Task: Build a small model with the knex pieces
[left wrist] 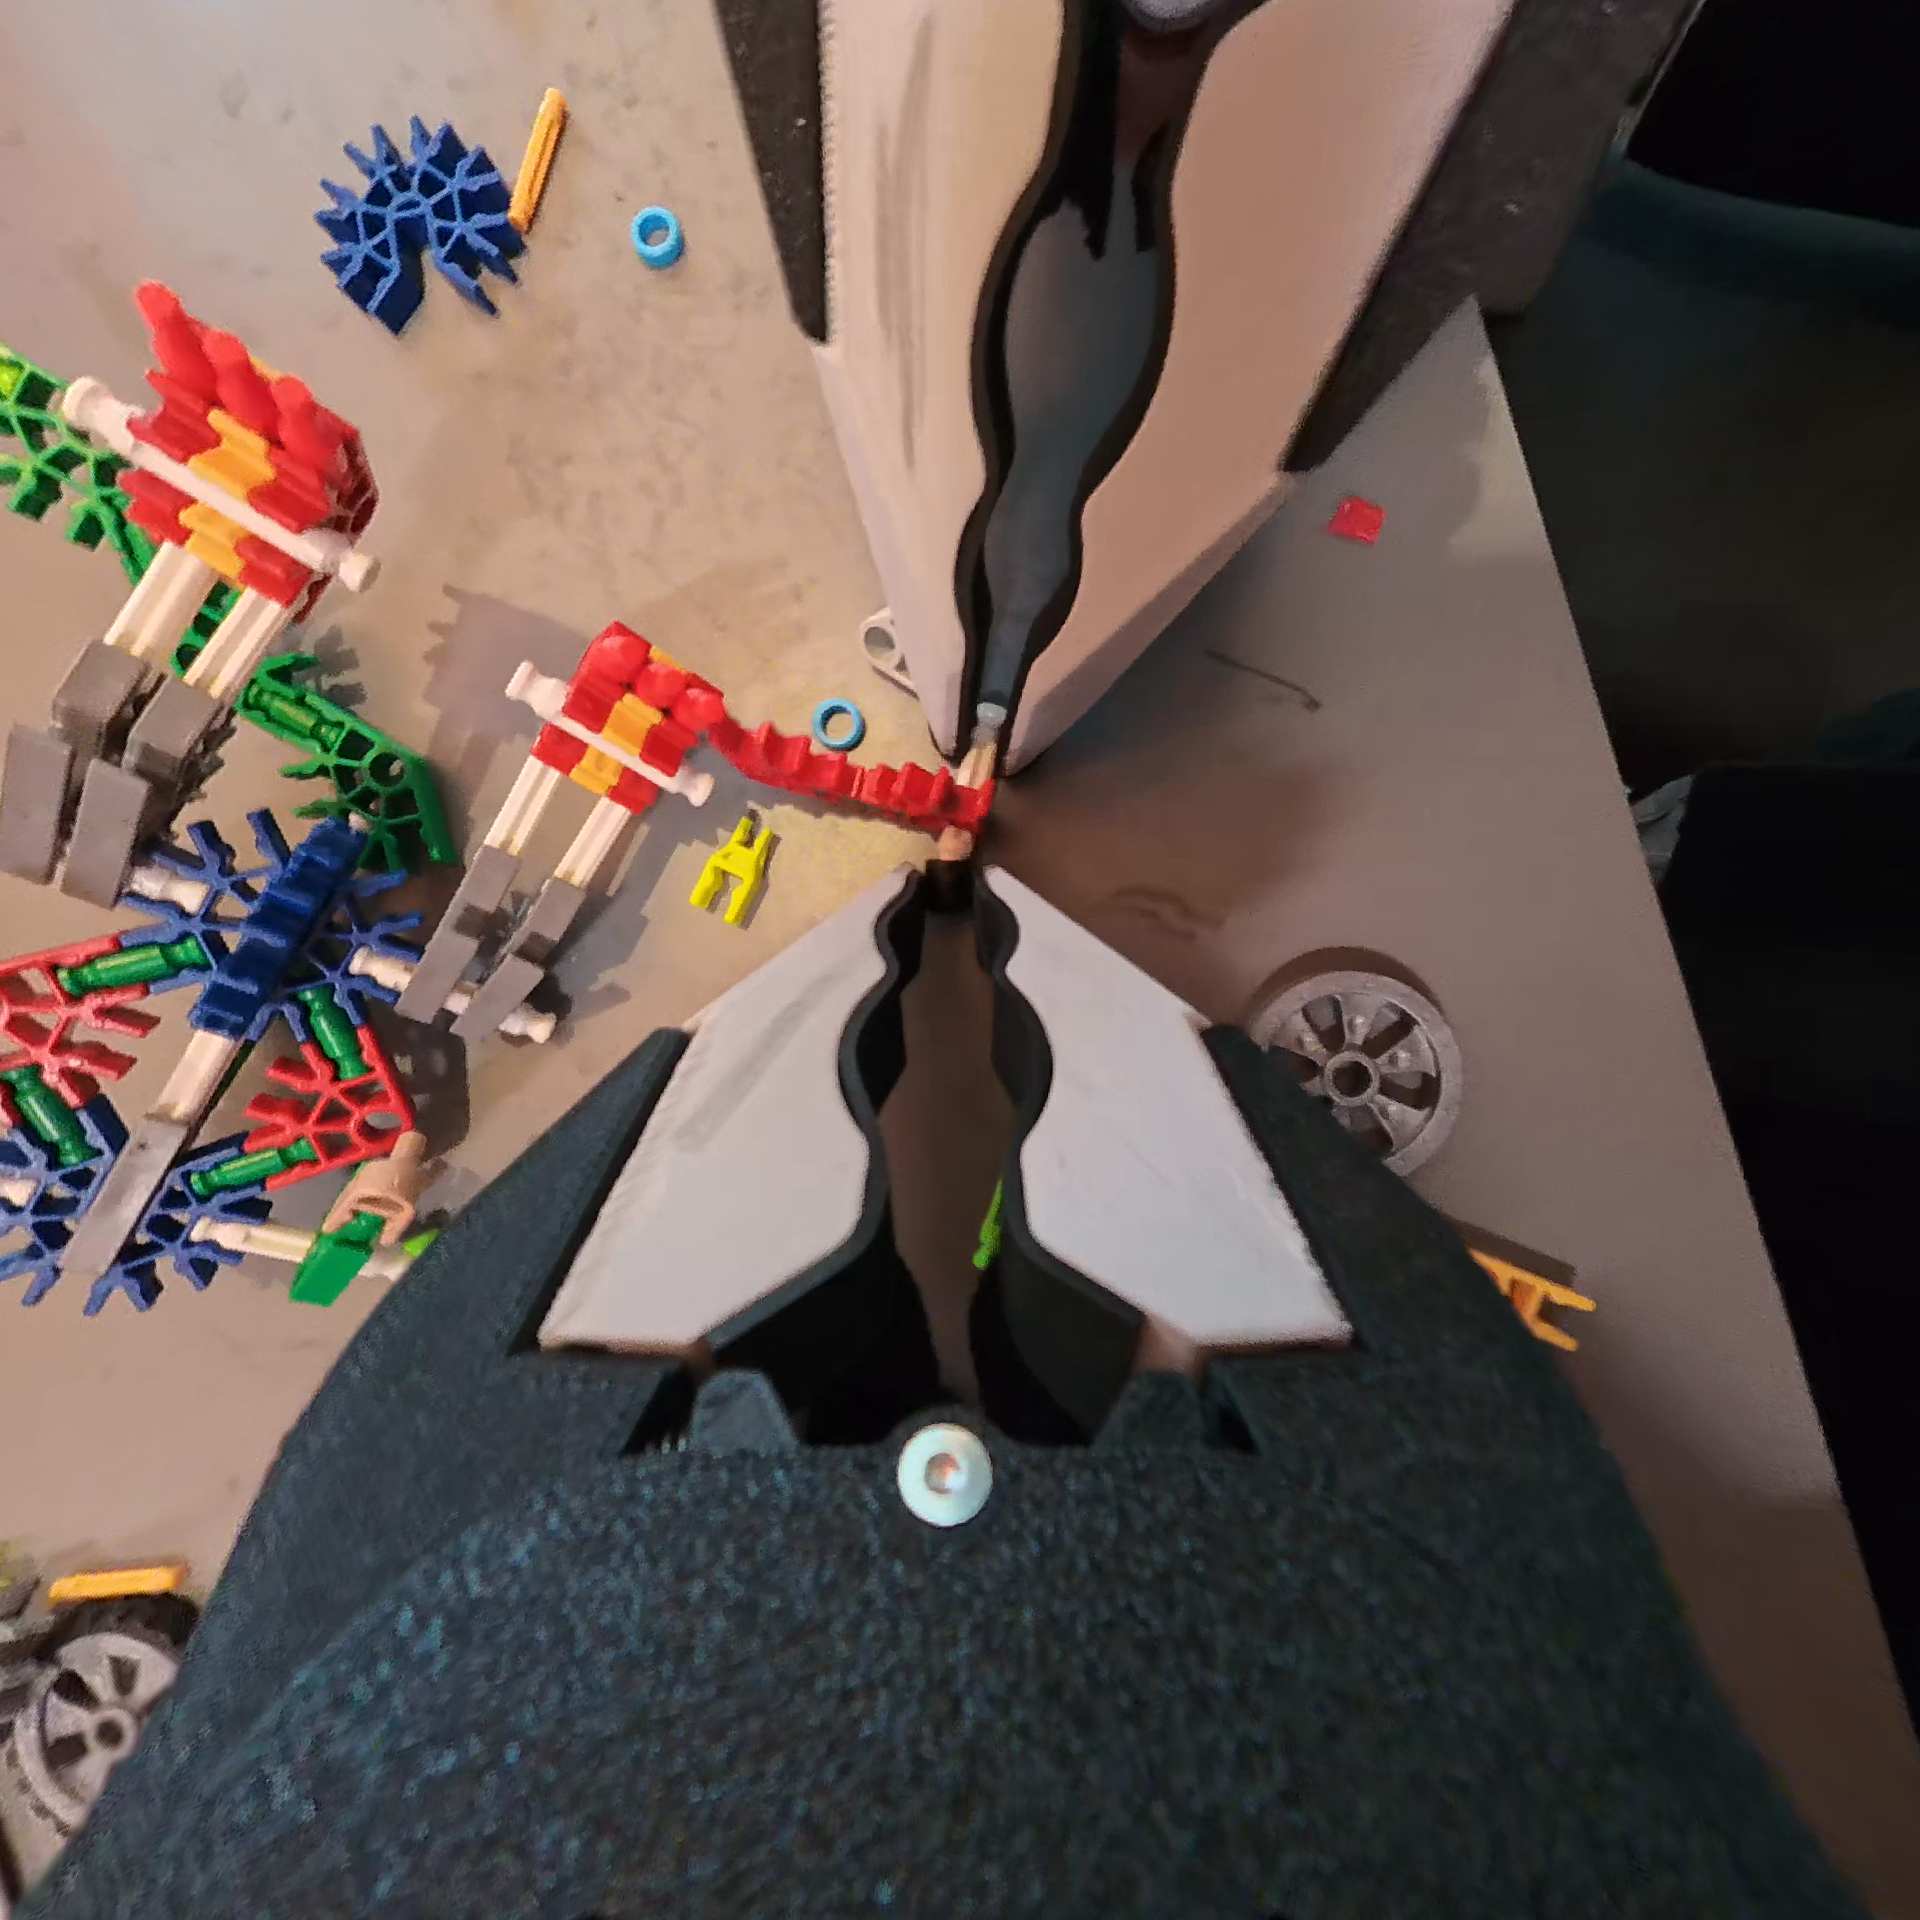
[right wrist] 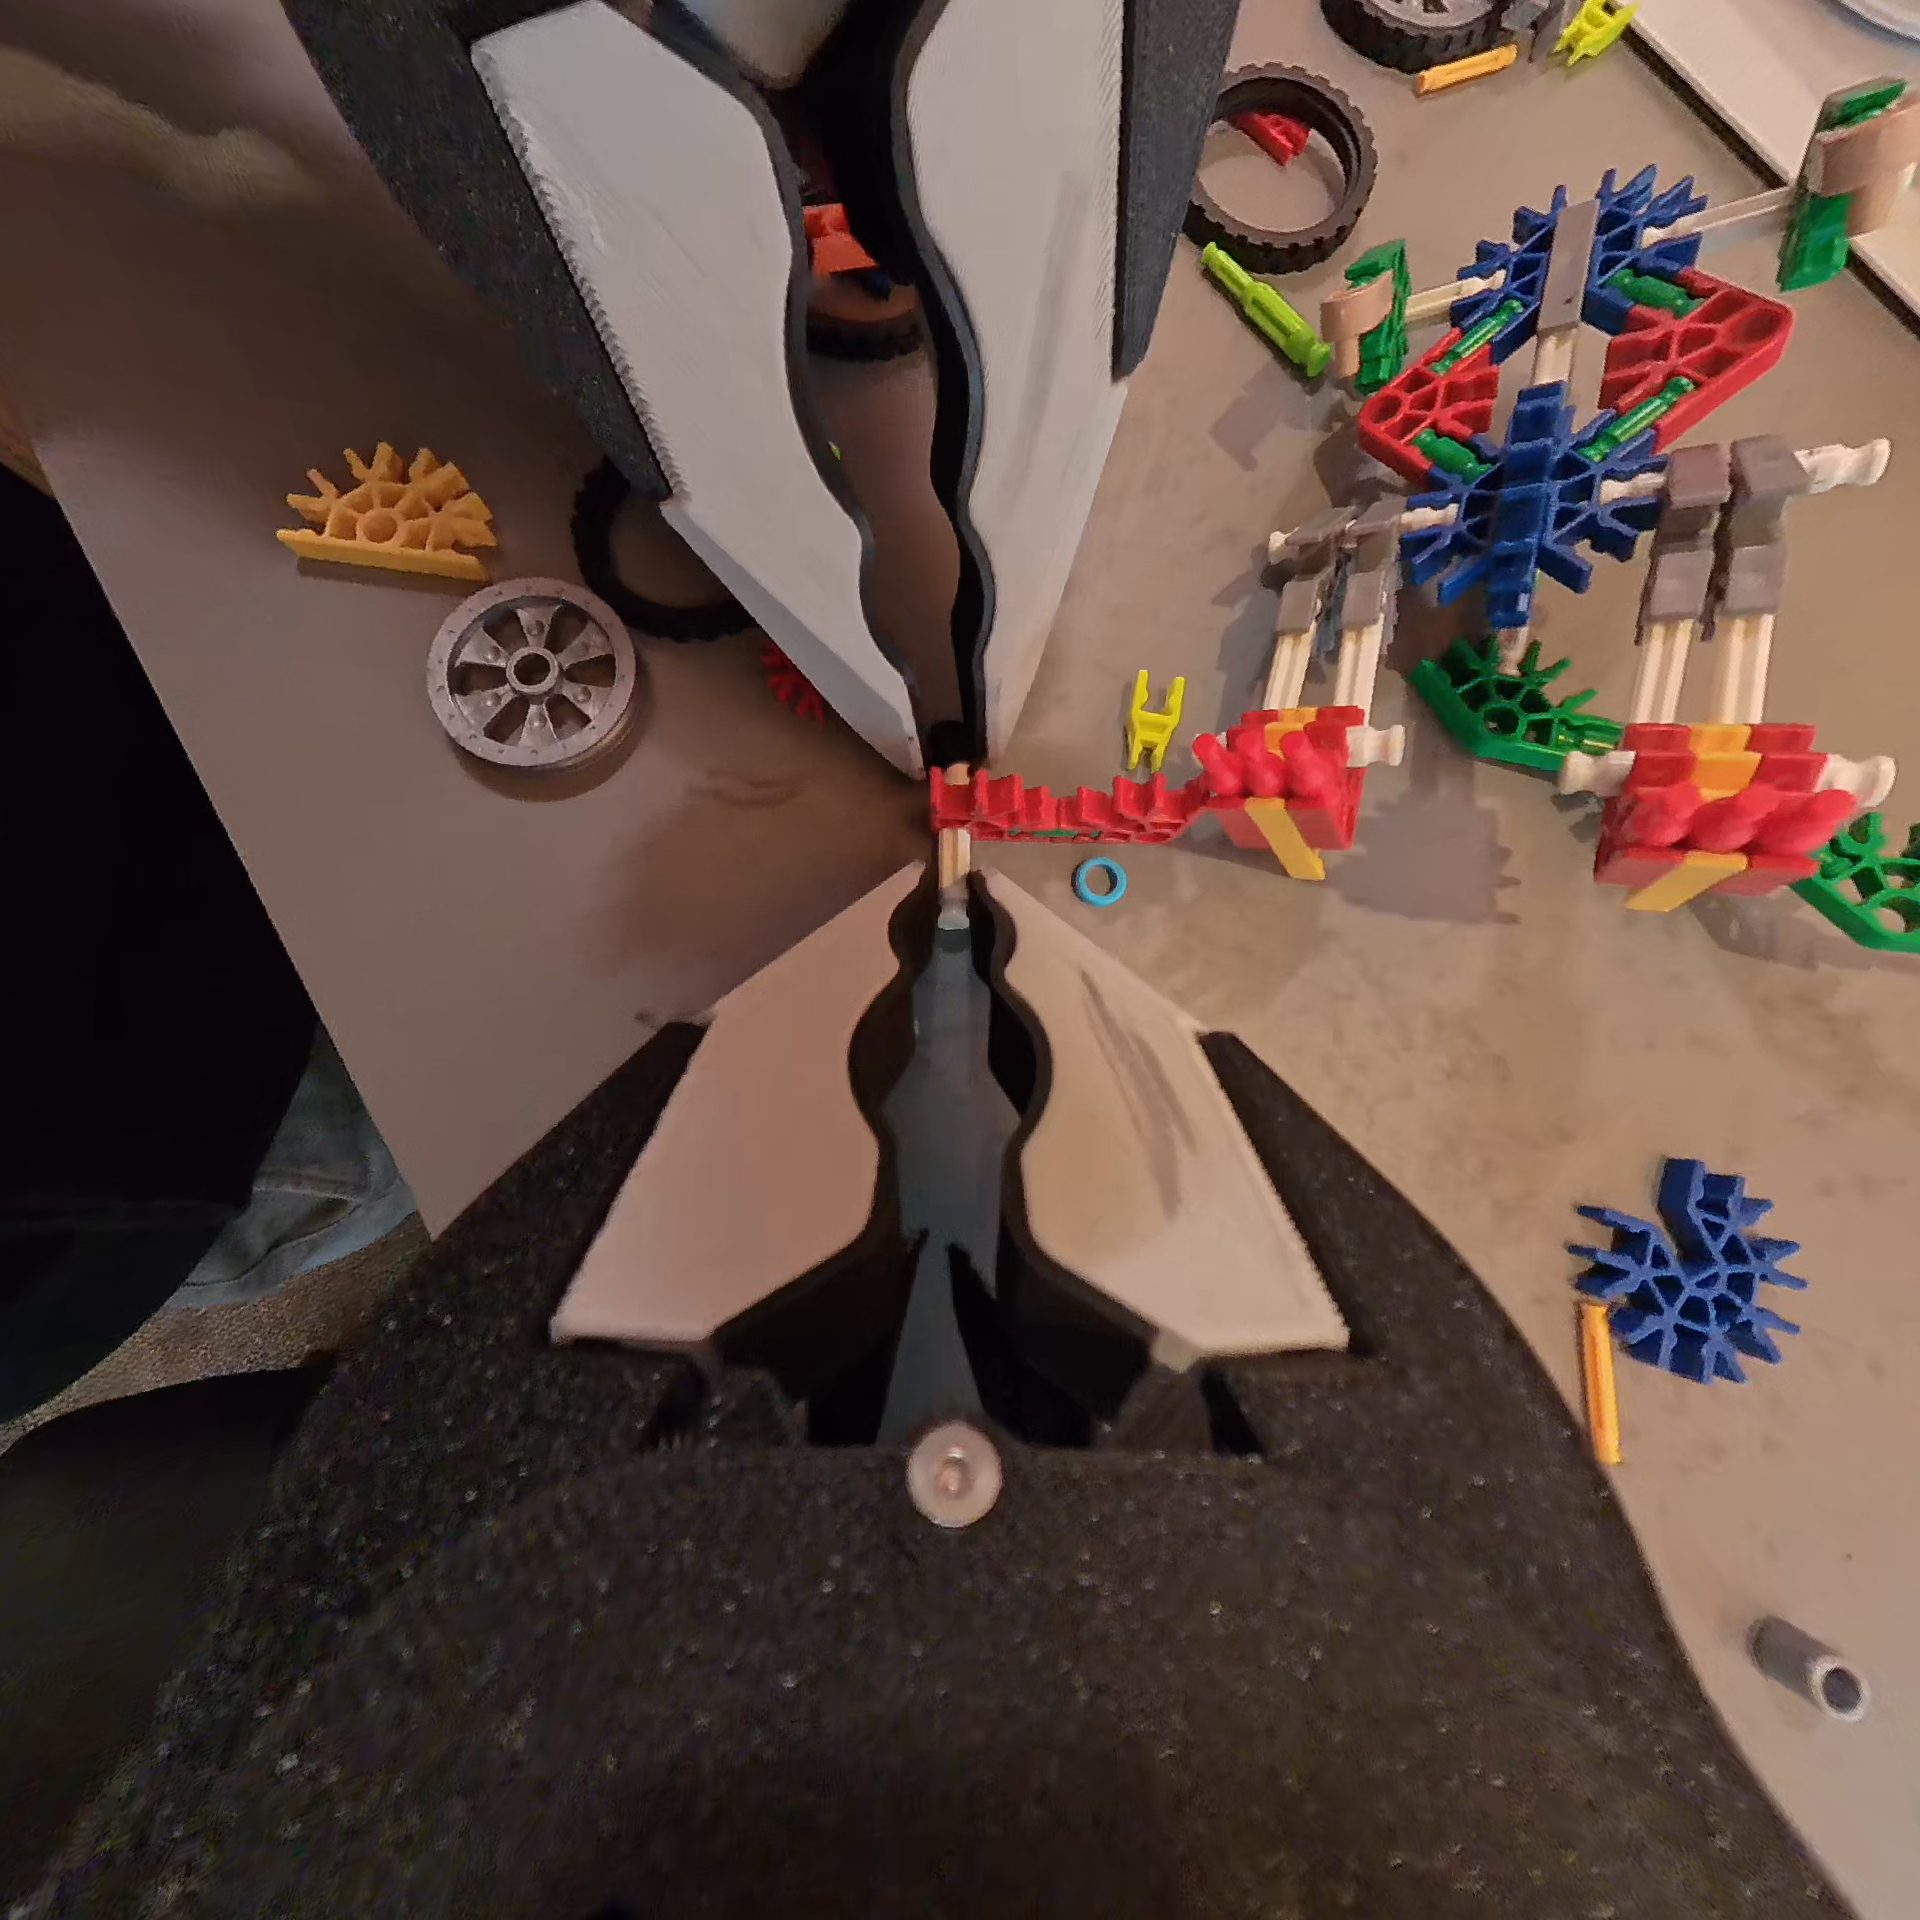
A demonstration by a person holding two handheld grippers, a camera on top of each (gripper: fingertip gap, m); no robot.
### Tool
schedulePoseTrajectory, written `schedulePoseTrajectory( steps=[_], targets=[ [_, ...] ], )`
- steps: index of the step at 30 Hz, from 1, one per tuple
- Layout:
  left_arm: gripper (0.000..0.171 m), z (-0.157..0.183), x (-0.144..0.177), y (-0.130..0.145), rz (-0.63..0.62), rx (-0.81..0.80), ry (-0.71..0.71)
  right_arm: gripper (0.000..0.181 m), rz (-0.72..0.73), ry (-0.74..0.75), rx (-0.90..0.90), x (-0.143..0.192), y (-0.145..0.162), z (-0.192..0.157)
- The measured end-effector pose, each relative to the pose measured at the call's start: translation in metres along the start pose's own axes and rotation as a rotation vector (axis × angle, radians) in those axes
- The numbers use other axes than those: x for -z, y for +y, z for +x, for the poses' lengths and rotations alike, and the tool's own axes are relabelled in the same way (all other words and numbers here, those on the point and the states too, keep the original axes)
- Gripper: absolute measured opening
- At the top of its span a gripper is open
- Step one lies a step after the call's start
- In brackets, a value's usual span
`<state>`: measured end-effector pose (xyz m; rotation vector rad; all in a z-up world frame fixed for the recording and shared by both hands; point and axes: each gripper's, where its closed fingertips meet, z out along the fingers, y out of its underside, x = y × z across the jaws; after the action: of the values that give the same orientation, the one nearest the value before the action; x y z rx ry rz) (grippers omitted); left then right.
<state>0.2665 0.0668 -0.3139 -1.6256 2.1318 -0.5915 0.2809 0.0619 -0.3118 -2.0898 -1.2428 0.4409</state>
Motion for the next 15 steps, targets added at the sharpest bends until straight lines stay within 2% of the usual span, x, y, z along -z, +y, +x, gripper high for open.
schedulePoseTrajectory(
  steps=[7,15],
  targets=[
    [0.006,0.0018,-0.0007,-0.0008,-0.004,-0.061,0.025,0.005,-0.027,-0.055,0.063,-0.0001,-0.0001,0.0019],
    [0.006,0.0019,-0.0016,-0.0024,0.01,-0.047,0.021,0.004,-0.051,-0.096,0.092,-0.0007,-0.0007,0.0022]
  ],
)
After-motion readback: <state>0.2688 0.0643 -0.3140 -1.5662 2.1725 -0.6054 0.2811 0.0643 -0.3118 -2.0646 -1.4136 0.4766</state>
